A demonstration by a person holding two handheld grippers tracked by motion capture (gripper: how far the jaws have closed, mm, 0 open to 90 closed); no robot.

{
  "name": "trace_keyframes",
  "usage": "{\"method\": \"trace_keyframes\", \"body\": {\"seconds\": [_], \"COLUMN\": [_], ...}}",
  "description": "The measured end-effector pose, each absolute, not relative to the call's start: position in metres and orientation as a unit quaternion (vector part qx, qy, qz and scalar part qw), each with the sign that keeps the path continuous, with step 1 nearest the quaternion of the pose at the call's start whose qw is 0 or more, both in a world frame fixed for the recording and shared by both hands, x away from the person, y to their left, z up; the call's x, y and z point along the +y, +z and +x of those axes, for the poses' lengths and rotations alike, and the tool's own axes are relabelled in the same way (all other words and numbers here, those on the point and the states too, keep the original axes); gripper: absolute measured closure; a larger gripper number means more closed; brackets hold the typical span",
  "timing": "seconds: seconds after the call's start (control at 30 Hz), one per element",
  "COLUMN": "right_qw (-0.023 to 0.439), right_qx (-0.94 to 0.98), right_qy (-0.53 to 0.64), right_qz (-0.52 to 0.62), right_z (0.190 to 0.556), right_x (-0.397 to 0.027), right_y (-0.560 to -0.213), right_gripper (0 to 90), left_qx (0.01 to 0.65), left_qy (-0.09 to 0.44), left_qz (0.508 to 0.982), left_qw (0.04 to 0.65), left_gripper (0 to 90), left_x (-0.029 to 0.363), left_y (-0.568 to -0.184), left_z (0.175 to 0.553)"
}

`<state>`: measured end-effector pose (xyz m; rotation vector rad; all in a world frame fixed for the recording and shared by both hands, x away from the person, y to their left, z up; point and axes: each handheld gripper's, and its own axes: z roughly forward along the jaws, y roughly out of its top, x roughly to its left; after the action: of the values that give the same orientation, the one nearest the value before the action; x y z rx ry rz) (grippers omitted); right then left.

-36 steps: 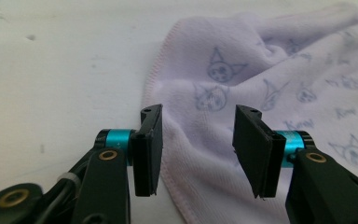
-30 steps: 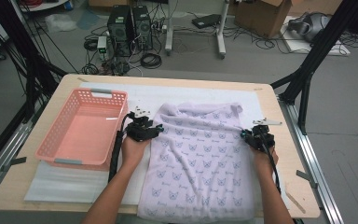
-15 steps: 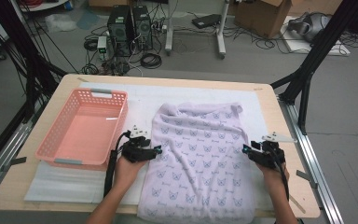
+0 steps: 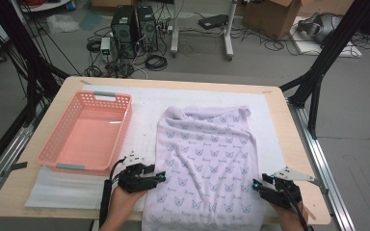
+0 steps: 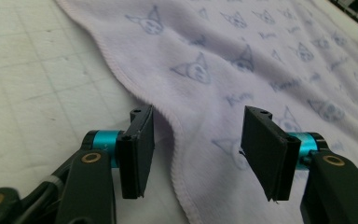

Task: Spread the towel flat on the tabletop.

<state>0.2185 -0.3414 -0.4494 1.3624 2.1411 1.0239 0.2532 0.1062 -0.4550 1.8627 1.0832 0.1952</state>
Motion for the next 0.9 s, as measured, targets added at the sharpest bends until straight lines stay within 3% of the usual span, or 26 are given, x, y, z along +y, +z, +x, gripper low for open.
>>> {"method": "trace_keyframes", "body": {"seconds": [0.1, 0.13, 0.2, 0.23, 0.37, 0.8, 0.87, 0.9], "right_qw": [0.212, 0.215, 0.212, 0.221, 0.238, 0.182, 0.172, 0.171], "right_qx": [0.767, 0.769, 0.771, 0.775, 0.776, 0.810, 0.814, 0.813], "right_qy": [0.362, 0.361, 0.360, 0.348, 0.331, 0.325, 0.327, 0.330], "right_qz": [0.485, 0.482, 0.481, 0.479, 0.481, 0.453, 0.449, 0.449], "right_z": [0.208, 0.205, 0.201, 0.199, 0.195, 0.158, 0.151, 0.150], "right_x": [-0.338, -0.338, -0.337, -0.334, -0.328, -0.346, -0.347, -0.347], "right_y": [-0.450, -0.450, -0.449, -0.448, -0.447, -0.439, -0.438, -0.438], "right_gripper": [59.8, 64.9, 87.2, 87.7, 88.2, 88.5, 87.7, 84.9], "left_qx": [0.426, 0.424, 0.424, 0.426, 0.431, 0.420, 0.414, 0.410], "left_qy": [0.114, 0.132, 0.149, 0.150, 0.139, 0.114, 0.111, 0.112], "left_qz": [0.772, 0.777, 0.780, 0.780, 0.778, 0.784, 0.784, 0.785], "left_qw": [0.457, 0.445, 0.435, 0.434, 0.435, 0.443, 0.448, 0.450], "left_gripper": [56.9, 63.2, 84.6, 85.6, 86.3, 86.0, 81.0, 72.9], "left_x": [0.100, 0.097, 0.096, 0.096, 0.102, 0.125, 0.129, 0.130], "left_y": [-0.456, -0.455, -0.454, -0.454, -0.453, -0.454, -0.454, -0.454], "left_z": [0.241, 0.237, 0.232, 0.230, 0.225, 0.176, 0.169, 0.169]}}
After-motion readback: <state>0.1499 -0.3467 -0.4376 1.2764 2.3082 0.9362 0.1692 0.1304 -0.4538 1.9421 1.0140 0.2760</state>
